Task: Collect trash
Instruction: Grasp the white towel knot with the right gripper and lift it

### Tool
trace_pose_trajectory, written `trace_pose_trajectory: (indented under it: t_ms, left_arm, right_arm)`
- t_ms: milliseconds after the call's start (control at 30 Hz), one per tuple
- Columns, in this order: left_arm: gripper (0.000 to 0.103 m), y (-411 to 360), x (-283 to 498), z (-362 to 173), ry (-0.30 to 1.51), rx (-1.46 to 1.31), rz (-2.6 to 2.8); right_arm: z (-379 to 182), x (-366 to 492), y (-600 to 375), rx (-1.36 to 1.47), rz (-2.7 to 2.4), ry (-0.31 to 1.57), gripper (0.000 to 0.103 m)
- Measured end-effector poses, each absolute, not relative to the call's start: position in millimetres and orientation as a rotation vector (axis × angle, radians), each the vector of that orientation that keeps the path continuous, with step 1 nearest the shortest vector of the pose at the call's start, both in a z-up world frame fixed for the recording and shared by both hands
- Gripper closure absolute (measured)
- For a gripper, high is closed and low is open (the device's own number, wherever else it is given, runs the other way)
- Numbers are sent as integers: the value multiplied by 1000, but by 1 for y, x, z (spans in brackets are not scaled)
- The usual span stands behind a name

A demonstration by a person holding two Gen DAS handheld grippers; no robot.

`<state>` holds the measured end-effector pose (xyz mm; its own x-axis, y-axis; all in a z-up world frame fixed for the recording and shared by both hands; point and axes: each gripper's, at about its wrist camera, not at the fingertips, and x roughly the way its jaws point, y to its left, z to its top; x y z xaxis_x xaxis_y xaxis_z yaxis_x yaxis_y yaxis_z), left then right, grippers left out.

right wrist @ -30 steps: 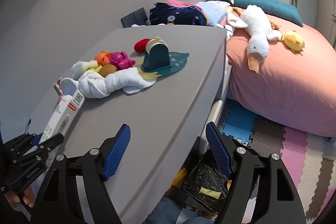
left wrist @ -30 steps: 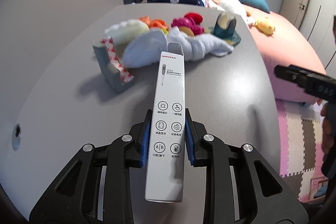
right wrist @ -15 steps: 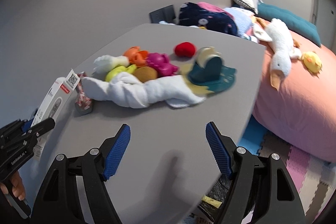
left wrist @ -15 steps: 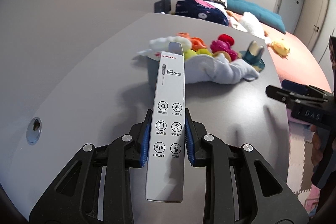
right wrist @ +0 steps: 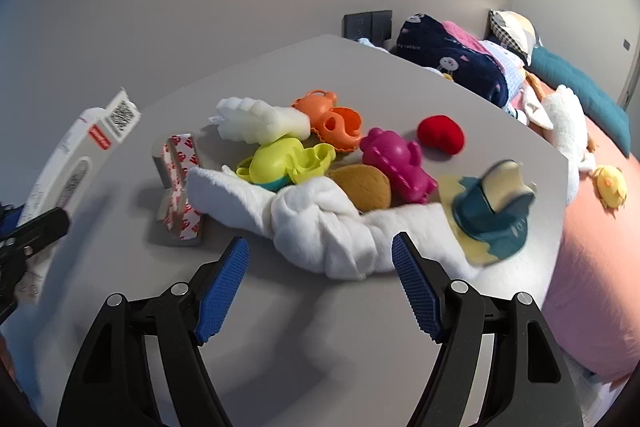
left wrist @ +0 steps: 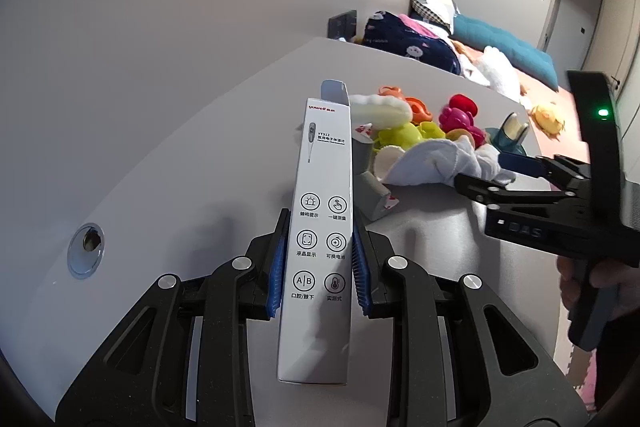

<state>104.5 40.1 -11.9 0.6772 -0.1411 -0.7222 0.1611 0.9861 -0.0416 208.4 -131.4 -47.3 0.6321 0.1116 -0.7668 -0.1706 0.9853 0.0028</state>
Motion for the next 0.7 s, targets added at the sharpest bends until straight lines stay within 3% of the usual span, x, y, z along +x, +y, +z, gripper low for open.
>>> trace_pose_trajectory:
  t_ms: [133, 233, 433, 700]
  left_arm:
    - [75, 43, 105, -14, 818, 21, -162]
    - [75, 43, 107, -16, 818, 19, -158]
    - [75, 40, 109, -17, 819, 17, -156]
    - [75, 39, 101, -10, 797, 19, -162]
  right_arm:
    - [-57, 218, -126, -98, 149, 893, 30]
    - [-63, 224, -124, -121, 128, 902, 43]
    - [-65, 229, -128, -95, 129, 899, 59]
    - [-26, 215, -142, 81, 228, 831, 61]
